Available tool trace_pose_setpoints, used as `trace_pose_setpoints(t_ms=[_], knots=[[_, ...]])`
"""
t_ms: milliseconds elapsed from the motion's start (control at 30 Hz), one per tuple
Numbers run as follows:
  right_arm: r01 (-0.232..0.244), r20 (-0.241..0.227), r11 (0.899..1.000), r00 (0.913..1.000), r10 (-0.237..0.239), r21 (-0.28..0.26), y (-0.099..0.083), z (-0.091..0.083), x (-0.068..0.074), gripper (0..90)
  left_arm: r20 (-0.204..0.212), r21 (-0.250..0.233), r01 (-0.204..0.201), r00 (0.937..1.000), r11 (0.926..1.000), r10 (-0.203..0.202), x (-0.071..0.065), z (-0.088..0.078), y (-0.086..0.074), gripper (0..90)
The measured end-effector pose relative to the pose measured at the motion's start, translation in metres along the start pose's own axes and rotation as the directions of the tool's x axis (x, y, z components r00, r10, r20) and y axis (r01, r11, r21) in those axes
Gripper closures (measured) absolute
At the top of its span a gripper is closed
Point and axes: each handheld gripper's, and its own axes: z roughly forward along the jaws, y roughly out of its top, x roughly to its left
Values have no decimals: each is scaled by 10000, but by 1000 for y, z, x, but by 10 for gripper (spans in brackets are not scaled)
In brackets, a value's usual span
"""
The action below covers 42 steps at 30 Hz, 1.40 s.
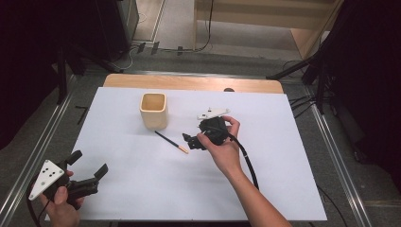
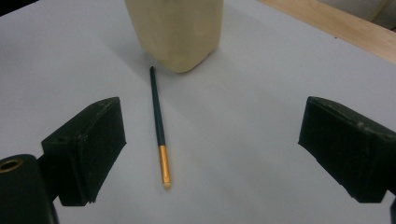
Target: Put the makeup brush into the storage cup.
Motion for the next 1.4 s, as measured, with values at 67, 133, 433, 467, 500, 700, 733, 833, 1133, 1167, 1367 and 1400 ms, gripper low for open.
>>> trace_pose_setpoints(t_ms=[67, 133, 433, 467, 500, 700, 733, 833, 1133, 1167, 1367, 1400], knots=[[57, -18, 9999, 10000, -57, 121, 3, 3, 0, 102, 8, -5, 7, 10000, 10000, -7, 0, 0, 0, 0], [32, -46, 9995, 10000, -31, 304, 6, 7, 1, 143, 32, -4, 10, 10000, 10000, -10, 0, 0, 0, 0], [66, -581, 9912, 9983, 12, 1325, 16, 26, 3, 200, 107, 16, 43, 9999, 10000, -44, -1, 1, 1, 0], [-30, -690, 9855, 9975, 149, 1694, 17, 32, 4, 214, 117, 13, 28, 9999, 10000, -28, -2, 1, 1, 0], [-30, -690, 9855, 9975, 149, 1694, 17, 32, 4, 214, 117, 13, 28, 9999, 10000, -28, -2, 1, 1, 0], [320, -988, 9663, 9951, -68, 2555, 22, 50, 14, 400, 150, 5, 73, 9999, 10000, -73, -2, 1, 1, 0], [320, -988, 9663, 9951, -68, 2555, 22, 50, 14, 400, 150, 5, 73, 9999, 10000, -73, -2, 1, 1, 0], [739, -1131, 9462, 9928, -398, 3151, 25, 57, 20, 452, 146, 12, 46, 9999, 10000, -46, -1, 1, 1, 0], [1500, -1618, 8669, 9835, -814, 4754, 27, 81, 27, 640, 196, 112, -54, 9998, 9999, 52, -3, 3, 1, 0], [1500, -1618, 8669, 9835, -814, 4754, 27, 81, 27, 640, 196, 112, -54, 9998, 9999, 52, -3, 3, 1, 0], [1769, -1553, 8314, 9817, -1105, 5268, 27, 91, 30, 746, 248, 190, -108, 9996, 9998, 103, -4, 6, 0, 0], [1680, -1449, 8295, 9837, -1063, 5326, 26, 93, 31, 752, 249, 197, -115, 9996, 9997, 110, -4, 6, 0, 0]])
